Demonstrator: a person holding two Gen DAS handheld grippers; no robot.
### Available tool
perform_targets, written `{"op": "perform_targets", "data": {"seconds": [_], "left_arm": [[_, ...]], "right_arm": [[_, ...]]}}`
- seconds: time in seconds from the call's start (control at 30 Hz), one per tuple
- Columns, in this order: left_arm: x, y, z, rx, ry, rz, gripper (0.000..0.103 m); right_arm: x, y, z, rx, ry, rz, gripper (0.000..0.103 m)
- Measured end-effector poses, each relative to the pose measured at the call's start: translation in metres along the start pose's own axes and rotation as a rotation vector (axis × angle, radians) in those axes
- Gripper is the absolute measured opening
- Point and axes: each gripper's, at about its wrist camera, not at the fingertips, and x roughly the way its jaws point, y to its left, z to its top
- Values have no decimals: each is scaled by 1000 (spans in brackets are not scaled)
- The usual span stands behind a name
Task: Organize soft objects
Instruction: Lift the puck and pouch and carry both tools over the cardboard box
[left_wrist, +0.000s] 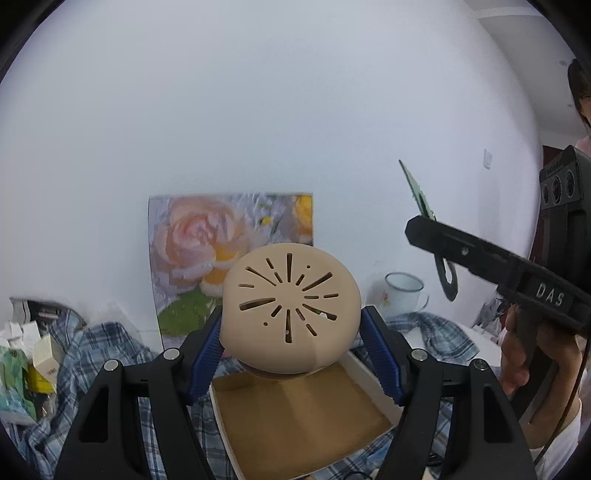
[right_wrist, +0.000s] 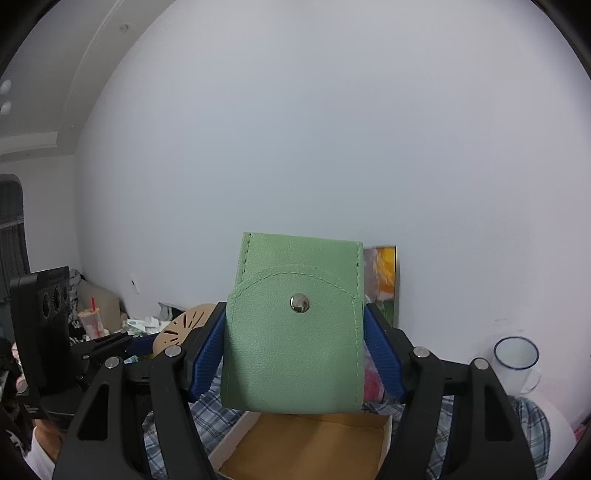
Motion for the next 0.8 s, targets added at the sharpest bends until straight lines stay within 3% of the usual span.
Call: {"op": "perform_targets", "data": {"seconds": [0.33,0.47,0.8], "left_arm": [[56,24,-44,-47,122,34,73],[68,31,-56,-80,148,26,73],[94,27,-80,-51,202,63,73]], "right_arm": [[64,-16,-64,21,167,-25,70],[79,-24,-80,33,224,-39,70],[104,-33,-107,43,355,-83,70]]}}
